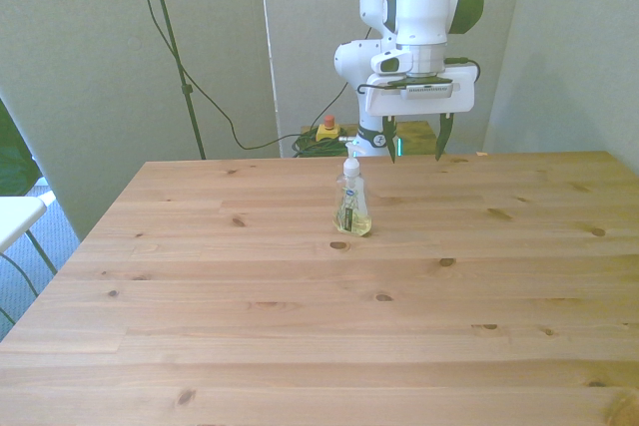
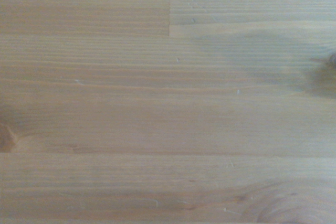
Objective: Knock down the sanitizer
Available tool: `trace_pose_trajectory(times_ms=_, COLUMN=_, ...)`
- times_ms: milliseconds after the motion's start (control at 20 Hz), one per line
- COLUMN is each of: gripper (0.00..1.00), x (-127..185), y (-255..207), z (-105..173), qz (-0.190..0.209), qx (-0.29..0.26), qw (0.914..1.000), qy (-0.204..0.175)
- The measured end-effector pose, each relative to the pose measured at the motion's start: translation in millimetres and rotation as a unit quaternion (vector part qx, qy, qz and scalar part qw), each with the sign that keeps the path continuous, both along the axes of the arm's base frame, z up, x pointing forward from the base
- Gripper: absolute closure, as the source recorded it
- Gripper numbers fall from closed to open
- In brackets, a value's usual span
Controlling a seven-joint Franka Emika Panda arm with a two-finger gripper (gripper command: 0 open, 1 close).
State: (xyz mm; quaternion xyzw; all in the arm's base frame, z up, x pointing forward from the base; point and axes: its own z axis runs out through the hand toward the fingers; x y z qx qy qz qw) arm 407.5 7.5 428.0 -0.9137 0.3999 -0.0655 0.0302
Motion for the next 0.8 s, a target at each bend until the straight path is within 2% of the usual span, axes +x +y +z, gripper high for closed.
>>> trace_pose_trajectory(times_ms=150, gripper=0.0, x=4, y=-1, z=2, qz=-0.003, qx=0.0, qw=1.0, qy=-0.001)
trace_pose_trajectory(times_ms=200, gripper=1.0, x=8, y=-4, z=4, qz=-0.007, qx=0.001, qw=1.0, qy=-0.002)
trace_pose_trajectory(times_ms=500, gripper=1.0, x=32, y=-39, z=3, qz=-0.045, qx=0.011, qw=0.9989, qy=0.001)
trace_pose_trajectory(times_ms=800, gripper=1.0, x=58, y=-51, z=6, qz=-0.064, qx=0.013, qw=0.9978, qy=-0.002)
